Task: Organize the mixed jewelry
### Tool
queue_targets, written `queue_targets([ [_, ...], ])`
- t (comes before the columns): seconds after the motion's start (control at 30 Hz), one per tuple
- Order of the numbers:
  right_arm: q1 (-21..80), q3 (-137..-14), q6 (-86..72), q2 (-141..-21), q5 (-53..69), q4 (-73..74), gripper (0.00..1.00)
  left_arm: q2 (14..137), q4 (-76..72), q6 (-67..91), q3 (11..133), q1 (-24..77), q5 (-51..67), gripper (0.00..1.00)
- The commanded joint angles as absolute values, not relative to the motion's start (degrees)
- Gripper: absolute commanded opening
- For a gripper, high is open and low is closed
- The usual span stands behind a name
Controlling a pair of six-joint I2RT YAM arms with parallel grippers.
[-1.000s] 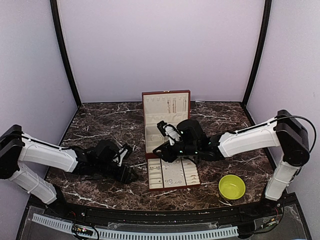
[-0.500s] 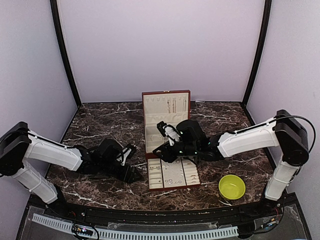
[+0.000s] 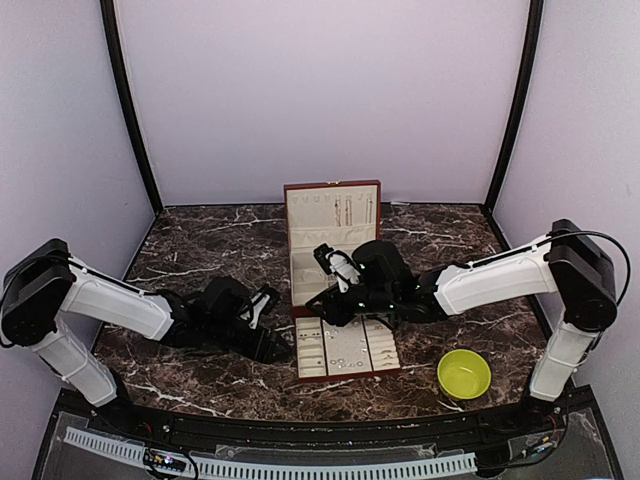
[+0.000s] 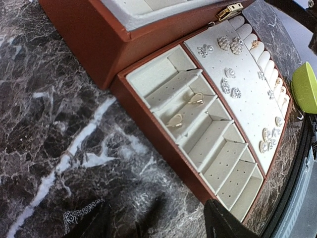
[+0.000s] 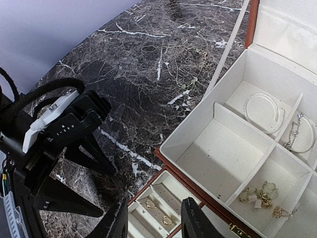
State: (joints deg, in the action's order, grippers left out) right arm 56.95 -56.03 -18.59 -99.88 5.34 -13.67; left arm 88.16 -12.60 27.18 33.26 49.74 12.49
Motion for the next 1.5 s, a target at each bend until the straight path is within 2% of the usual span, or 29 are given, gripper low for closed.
queue_targets([
  [0.0, 56.7, -57.6, -18.3, -100.0, 6.3, -14.2, 0.39, 84.4, -12.2, 26.6, 32.6, 49.8, 11.0, 0.67],
  [0.13, 57.2, -56.8, -16.1, -99.4, 9.2, -15.3, 0.40, 78.3, -9.2, 26.7, 30.8, 47.0, 10.7, 0.67],
  [0.33, 60.6, -58.8, -10.5, -100.2, 10.7, -13.9, 0.39, 72.9, -2.3, 22.8, 32.7, 37.6, 16.9, 0.69],
  [0.5, 64.1, -64.9, -9.2, -104.8, 9.4, -9.5, 0.36, 73.8, 6.0, 18.3, 37.4, 30.6, 20.0, 0.69],
  [0.77, 67.7, -76.4, -8.6, -114.2, 7.9, -2.0, 0.34, 71.8, 7.1, 20.1, 35.7, 22.9, 22.2, 0.68],
  [1.0, 68.5, -85.7, -5.6, -122.2, 8.7, 2.9, 0.34, 70.9, 13.6, 16.4, 40.7, 13.3, 24.0, 0.68],
  [1.13, 68.6, -92.2, -5.4, -127.1, 8.7, 5.3, 0.34, 70.1, 14.1, 15.6, 41.2, 11.8, 22.7, 0.67],
  [1.23, 68.7, -95.3, -5.7, -129.9, 8.3, 6.9, 0.33, 69.9, 13.6, 17.1, 39.4, 11.8, 23.3, 0.63],
  [1.47, 68.8, -93.2, -6.9, -129.6, 7.0, 5.5, 0.33, 65.1, 16.6, 22.2, 33.7, 12.8, 20.5, 0.56],
])
